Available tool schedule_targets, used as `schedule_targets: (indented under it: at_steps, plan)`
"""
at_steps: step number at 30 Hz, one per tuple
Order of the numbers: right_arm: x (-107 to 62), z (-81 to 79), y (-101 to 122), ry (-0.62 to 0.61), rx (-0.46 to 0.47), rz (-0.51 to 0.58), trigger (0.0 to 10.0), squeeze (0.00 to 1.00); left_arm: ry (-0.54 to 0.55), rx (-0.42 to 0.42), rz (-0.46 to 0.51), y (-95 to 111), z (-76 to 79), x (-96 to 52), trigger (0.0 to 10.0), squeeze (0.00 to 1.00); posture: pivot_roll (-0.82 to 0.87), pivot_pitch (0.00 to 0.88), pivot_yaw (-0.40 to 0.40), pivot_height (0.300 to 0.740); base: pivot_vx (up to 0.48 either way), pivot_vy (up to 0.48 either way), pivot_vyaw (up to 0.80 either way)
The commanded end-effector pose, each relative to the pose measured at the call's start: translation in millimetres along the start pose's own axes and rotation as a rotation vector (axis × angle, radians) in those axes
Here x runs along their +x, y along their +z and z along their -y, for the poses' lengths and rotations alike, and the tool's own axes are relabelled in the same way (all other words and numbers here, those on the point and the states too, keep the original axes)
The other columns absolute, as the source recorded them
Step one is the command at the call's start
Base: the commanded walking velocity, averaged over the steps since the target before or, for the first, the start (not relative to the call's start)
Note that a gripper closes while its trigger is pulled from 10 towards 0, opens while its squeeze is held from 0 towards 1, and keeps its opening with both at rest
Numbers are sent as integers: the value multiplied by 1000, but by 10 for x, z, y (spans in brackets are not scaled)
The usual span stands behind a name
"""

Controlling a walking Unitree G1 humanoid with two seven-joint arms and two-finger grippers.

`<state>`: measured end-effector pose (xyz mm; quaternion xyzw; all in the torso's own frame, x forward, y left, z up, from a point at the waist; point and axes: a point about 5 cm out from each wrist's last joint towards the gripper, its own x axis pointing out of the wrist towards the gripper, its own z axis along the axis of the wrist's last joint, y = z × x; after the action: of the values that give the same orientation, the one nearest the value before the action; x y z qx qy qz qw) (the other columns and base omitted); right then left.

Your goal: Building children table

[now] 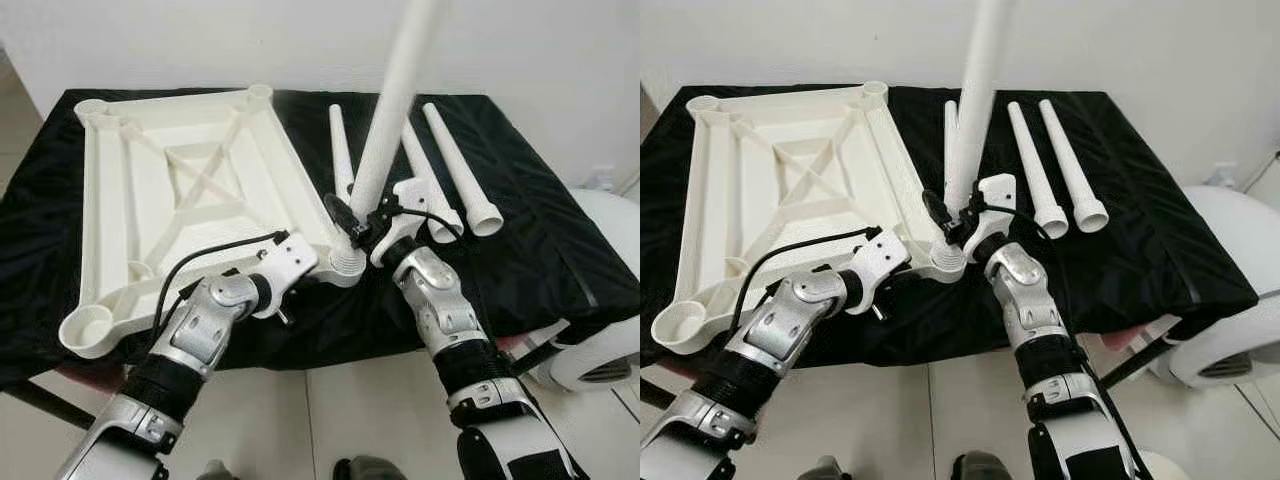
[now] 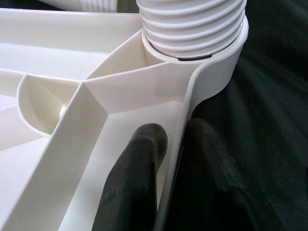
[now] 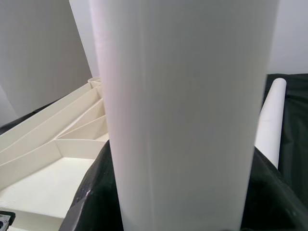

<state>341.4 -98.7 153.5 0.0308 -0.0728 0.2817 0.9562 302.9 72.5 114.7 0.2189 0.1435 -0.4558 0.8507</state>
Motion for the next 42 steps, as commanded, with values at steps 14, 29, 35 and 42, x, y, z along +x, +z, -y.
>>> schedule_targets:
  at_steps: [14, 29, 35, 42]
  plan:
    - [-289, 75, -348, -134, -65, -116, 10000, 0, -81, -2, 11, 11, 151, 4, 10000, 0, -15, 25, -25, 740, 0, 0, 0]
    - [-493, 177, -425, -212, -14, -109, 10000, 0, -75, -10, 6, 6, 140, -18, 10000, 0, -18, 40, -19, 740, 0, 0, 0]
    - [-549, 203, -392, -210, -52, -68, 10000, 0, -73, -10, 6, 13, 137, -19, 10000, 0, -16, 40, -22, 740, 0, 0, 0]
    - [-628, 233, -449, -233, 43, -69, 10000, 0, -75, -11, 5, 12, 147, -22, 10000, 0, -16, 41, -22, 740, 0, 0, 0]
